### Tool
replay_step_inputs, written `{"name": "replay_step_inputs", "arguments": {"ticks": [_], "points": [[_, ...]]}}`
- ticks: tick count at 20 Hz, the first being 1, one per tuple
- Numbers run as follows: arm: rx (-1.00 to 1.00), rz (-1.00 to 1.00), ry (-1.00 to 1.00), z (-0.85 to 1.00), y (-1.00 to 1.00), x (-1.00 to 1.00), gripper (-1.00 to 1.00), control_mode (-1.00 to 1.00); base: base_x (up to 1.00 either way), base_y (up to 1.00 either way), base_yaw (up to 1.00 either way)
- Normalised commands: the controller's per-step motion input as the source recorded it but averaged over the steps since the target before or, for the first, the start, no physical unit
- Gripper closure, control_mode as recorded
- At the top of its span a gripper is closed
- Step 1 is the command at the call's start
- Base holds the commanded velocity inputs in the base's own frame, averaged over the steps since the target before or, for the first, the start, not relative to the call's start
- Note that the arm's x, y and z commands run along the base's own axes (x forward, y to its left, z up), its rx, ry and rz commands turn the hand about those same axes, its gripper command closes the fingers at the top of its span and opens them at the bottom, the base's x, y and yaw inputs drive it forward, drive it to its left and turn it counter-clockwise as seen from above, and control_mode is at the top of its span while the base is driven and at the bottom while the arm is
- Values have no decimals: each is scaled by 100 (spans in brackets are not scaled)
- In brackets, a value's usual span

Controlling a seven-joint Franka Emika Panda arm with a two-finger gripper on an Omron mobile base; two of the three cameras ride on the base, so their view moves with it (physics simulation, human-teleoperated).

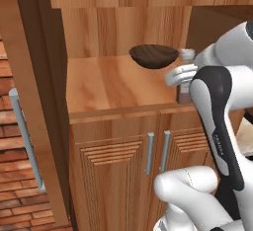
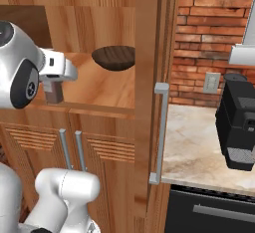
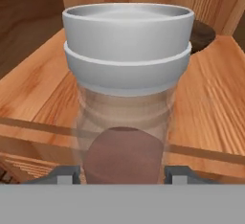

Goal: Take the cinnamon bottle from the cabinet and place it on the dining table, next to the plate with the cupcake. Then take the chocolate from the dining counter and place it on the cupcake plate.

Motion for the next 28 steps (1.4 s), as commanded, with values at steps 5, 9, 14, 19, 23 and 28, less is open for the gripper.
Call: {"name": "replay_step_inputs", "arguments": {"ticks": [5,9,14,19,23,28], "points": [[0,-8,-2,0,-11,-44,100,-100,0,0,0],[0,-1,-1,0,0,-13,100,100,-53,0,-2],[0,0,0,0,0,0,100,100,-100,-4,24],[0,0,0,0,0,0,100,100,-84,-6,74],[0,0,0,0,0,0,100,100,-72,-1,81],[0,0,0,0,0,0,100,100,-70,0,87]]}}
